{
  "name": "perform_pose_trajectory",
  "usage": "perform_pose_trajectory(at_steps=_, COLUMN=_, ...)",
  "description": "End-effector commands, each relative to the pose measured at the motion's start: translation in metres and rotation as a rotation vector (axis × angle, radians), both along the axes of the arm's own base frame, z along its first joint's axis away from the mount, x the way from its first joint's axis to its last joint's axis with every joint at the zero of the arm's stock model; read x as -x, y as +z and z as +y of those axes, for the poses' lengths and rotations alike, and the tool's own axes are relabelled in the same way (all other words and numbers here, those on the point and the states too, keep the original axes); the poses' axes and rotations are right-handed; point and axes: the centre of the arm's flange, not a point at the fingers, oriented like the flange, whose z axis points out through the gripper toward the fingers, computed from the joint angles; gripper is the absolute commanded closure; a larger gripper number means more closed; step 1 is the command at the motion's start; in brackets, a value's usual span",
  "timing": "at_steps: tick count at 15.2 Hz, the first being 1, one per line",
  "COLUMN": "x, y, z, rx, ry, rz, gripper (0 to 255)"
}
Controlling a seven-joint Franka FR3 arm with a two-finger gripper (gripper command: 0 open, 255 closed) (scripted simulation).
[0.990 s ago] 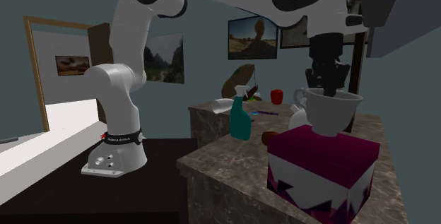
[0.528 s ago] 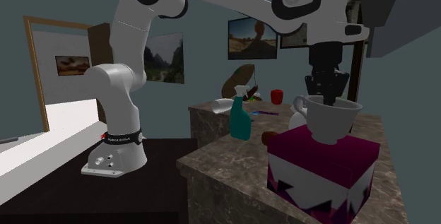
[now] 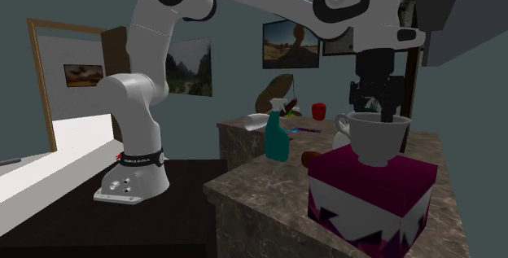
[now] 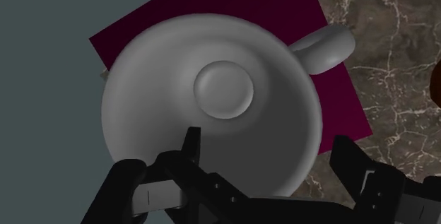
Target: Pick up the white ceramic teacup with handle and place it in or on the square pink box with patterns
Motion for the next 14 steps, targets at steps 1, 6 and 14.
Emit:
perform_pose_trajectory(at_steps=1, x=0.0, y=0.0, z=0.0, rx=0.0, ry=0.0, rz=0.0, gripper=0)
perform_pose_trajectory(at_steps=6, x=0.0, y=0.05, z=0.006, rx=0.0, ry=0.0, rz=0.0, gripper=0)
perform_pose_trajectory(at_steps=14, x=0.0, y=0.05, z=0.006, rx=0.0, ry=0.0, rz=0.0, gripper=0)
